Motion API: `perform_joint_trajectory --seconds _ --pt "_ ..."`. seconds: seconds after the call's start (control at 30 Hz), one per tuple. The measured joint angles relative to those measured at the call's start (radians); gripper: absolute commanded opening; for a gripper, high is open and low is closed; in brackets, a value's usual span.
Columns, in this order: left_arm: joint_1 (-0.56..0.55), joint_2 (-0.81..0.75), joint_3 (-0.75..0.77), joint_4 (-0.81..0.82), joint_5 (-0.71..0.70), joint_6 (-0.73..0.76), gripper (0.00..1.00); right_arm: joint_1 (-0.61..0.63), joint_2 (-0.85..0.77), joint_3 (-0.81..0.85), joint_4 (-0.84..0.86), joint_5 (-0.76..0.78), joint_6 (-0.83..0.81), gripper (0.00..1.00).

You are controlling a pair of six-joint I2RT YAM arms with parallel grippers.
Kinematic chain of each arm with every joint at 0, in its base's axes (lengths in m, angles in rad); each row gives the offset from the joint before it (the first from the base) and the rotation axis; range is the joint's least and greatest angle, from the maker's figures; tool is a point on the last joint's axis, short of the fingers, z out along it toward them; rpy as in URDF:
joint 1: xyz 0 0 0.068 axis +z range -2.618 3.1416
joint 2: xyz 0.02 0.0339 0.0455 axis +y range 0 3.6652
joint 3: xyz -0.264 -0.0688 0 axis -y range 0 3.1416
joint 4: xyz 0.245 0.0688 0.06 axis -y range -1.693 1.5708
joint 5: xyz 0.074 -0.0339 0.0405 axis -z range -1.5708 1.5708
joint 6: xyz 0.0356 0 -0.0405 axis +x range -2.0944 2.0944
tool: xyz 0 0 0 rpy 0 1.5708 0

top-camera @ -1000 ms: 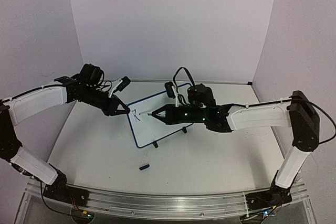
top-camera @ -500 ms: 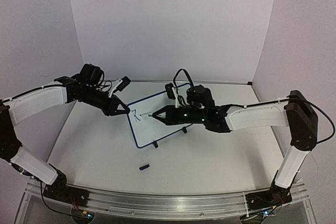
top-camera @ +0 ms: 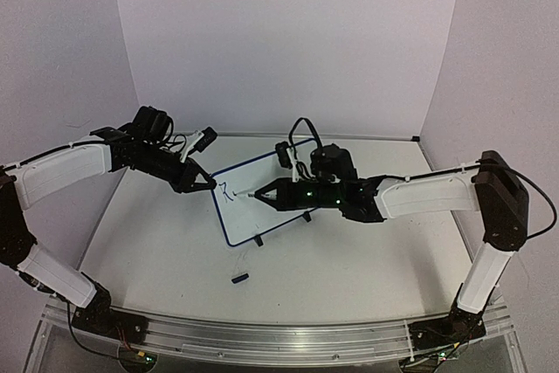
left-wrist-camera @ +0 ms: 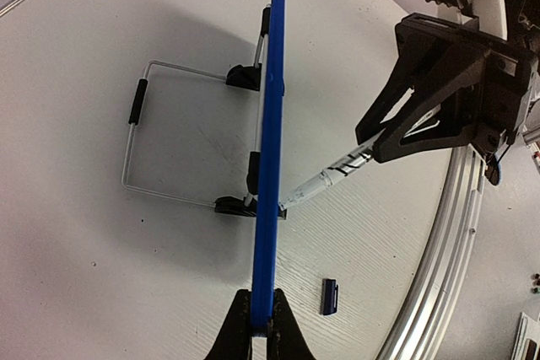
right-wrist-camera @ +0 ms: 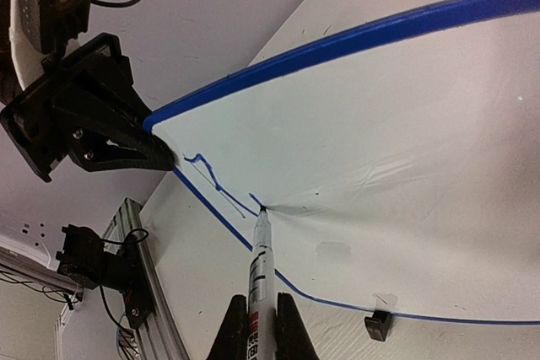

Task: Write a sentence on the whiteboard
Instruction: Write with the whiteboard marker on the whiteboard.

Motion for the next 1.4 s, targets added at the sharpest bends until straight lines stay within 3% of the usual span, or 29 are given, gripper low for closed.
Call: perform_joint_trajectory --seconds 1.4 --pt "0.000 0.000 0.000 0.000 0.000 0.000 0.00 0.000 -0.019 0.042 -0.002 -0.024 -0.008 0.00"
